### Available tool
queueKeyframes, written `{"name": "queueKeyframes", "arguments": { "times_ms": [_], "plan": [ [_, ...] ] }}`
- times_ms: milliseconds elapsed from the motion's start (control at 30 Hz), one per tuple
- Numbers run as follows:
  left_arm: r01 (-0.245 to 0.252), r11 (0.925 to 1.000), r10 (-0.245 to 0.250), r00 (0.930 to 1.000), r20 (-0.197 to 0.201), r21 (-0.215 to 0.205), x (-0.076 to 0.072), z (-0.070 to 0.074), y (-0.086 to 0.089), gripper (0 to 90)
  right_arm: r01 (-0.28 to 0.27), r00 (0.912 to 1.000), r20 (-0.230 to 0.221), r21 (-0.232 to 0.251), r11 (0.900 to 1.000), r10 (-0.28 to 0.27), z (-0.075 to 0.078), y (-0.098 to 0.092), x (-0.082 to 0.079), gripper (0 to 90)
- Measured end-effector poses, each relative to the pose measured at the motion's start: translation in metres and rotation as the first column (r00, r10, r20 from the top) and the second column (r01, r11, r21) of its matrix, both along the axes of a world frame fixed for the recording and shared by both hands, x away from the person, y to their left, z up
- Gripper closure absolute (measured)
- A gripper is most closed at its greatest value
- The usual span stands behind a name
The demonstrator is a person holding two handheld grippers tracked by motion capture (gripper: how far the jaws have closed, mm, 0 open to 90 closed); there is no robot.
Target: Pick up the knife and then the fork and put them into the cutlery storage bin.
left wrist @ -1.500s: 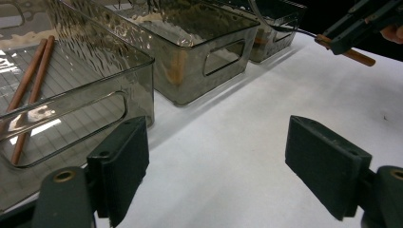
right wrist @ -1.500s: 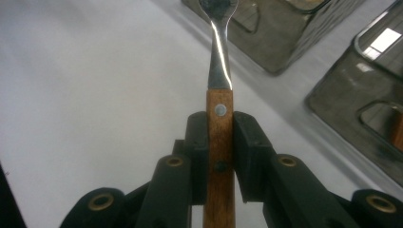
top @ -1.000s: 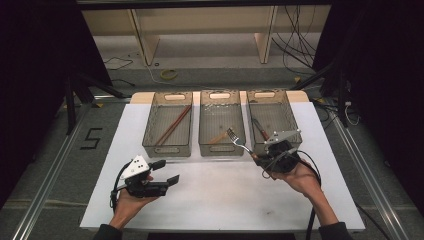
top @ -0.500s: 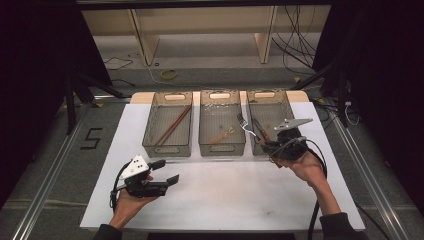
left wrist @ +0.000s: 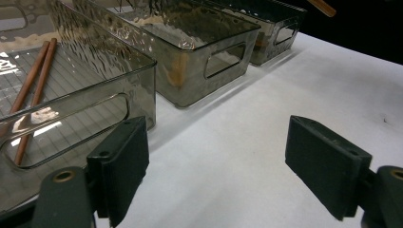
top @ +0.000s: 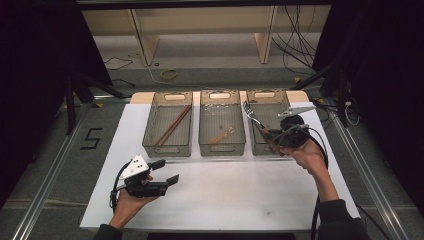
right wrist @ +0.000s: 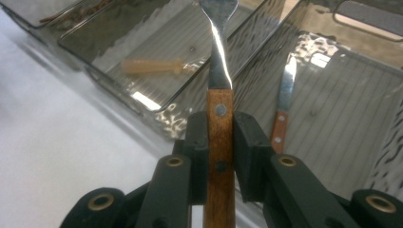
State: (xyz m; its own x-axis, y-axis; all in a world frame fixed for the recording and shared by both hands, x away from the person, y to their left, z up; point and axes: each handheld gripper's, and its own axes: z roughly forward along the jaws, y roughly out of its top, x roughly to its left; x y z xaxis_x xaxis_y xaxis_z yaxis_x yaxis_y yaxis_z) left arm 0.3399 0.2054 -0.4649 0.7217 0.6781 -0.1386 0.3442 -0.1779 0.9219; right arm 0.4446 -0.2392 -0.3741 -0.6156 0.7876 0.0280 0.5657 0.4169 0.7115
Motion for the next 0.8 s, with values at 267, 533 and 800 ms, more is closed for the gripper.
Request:
{"name": "queueKeyframes", "arguments": {
  "times_ms": [267,533,800],
  "plan": [
    [-0.001,1.0000,0.001,1.0000,0.000,-0.002,0.000,0.000,0.000,22.0,0.044,0.9990,-0.007,-0.006,0.999,-0.044,0.007,-0.003,0.020,77.7],
    [0.000,1.0000,0.000,1.0000,0.002,-0.001,0.000,0.000,0.000,22.0,0.096,0.9949,-0.029,-0.016,0.995,-0.097,0.008,-0.007,0.040,77.7],
    [-0.001,1.0000,0.001,1.0000,0.000,0.001,0.000,0.000,0.000,22.0,0.145,0.9874,-0.060,-0.030,0.989,-0.147,0.005,-0.011,0.056,77.7]
  ]
}}
